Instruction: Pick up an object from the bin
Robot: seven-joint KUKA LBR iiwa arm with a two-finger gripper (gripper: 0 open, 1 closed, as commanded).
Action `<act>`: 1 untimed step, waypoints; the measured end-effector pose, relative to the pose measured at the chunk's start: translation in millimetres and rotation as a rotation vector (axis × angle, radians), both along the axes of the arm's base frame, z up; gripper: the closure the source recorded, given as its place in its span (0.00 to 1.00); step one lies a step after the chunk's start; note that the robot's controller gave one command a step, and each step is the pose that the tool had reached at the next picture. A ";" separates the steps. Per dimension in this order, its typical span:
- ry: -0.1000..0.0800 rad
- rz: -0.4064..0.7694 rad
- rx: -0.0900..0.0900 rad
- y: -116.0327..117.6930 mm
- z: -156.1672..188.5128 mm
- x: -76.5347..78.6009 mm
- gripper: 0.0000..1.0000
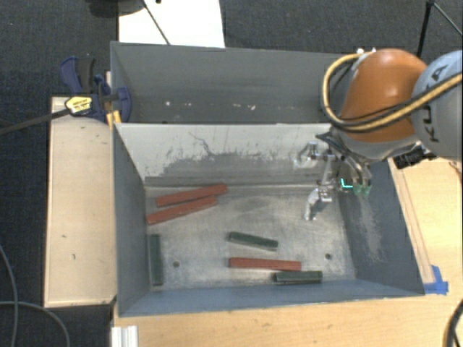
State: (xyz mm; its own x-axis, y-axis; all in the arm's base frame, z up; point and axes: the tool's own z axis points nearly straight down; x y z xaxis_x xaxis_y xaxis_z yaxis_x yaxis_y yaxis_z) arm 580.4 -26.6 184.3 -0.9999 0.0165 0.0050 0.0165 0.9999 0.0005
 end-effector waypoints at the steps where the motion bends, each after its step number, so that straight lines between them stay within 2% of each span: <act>1: -0.008 0.001 0.000 0.0 4.5 1.7 0.00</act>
Offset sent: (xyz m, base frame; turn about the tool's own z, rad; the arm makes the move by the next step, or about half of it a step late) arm -0.0296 0.0781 -0.1143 -0.1070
